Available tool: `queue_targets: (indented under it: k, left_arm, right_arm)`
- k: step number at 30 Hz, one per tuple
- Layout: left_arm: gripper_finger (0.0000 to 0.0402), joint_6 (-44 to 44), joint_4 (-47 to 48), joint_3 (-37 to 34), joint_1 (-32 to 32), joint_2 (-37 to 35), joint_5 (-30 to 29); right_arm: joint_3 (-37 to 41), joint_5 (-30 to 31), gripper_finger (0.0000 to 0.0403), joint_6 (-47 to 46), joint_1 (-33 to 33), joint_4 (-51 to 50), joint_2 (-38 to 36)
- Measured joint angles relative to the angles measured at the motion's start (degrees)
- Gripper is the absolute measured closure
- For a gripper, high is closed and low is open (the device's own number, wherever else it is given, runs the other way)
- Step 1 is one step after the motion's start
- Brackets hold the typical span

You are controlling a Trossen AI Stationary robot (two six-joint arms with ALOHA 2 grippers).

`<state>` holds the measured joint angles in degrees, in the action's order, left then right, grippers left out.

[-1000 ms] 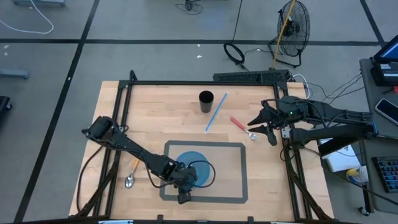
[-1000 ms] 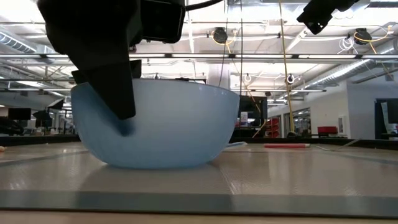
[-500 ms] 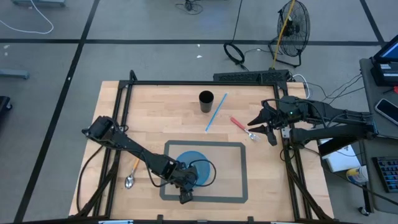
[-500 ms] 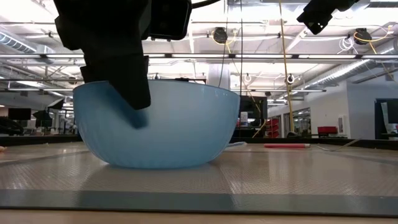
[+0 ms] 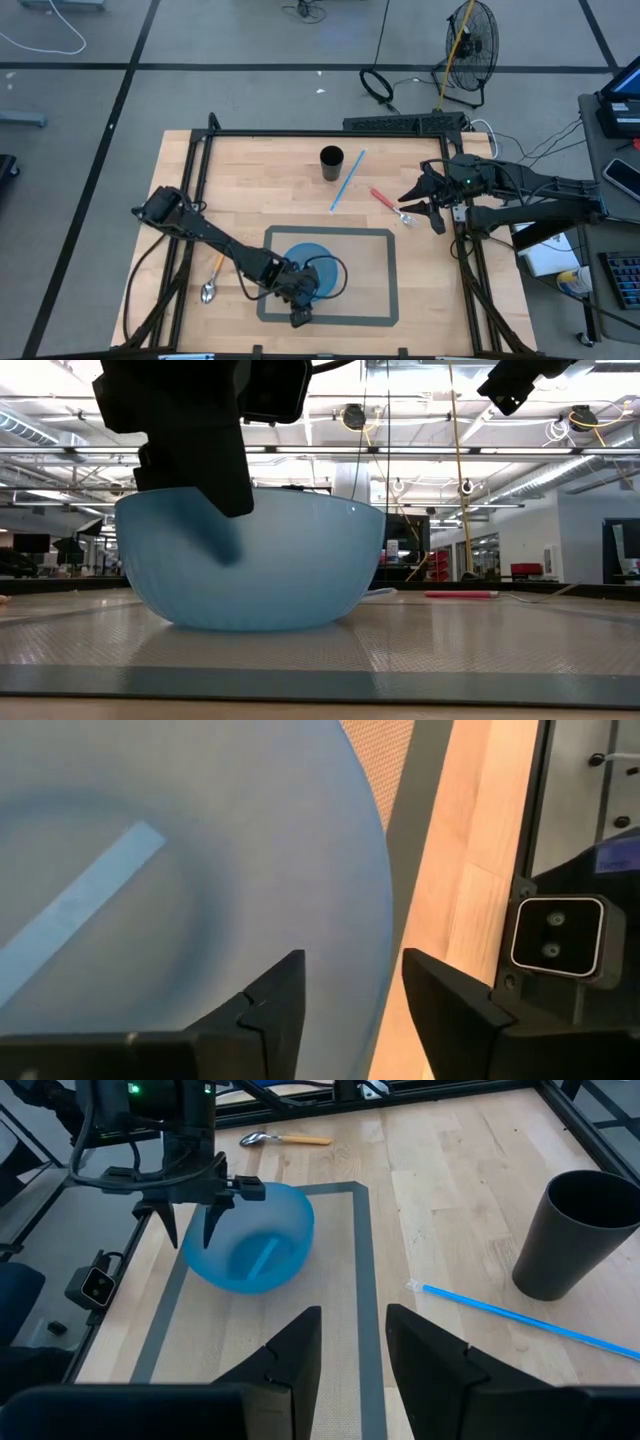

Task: Pick & Place Utensil
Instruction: Put the blue bowl on the transparent mat, then put the yellow spoon into the blue bowl

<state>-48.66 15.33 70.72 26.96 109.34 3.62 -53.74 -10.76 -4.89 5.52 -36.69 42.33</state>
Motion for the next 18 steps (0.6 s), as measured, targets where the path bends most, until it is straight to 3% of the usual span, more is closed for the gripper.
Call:
queue_targets:
  k: [10,18]
  left_arm:
    - [0.0195,-1.5,0.3,0.0,0.0,-0.1,0.0]
    - [0.0209,-2.2,3.9,0.1,-0.4,-2.6,-1.9]
  right_arm:
    - [0.0,0.0,0.0291,0.0,0.0,0.0,0.0]
    - [0.0,0.0,0.0291,0.0,0.0,0.0,0.0]
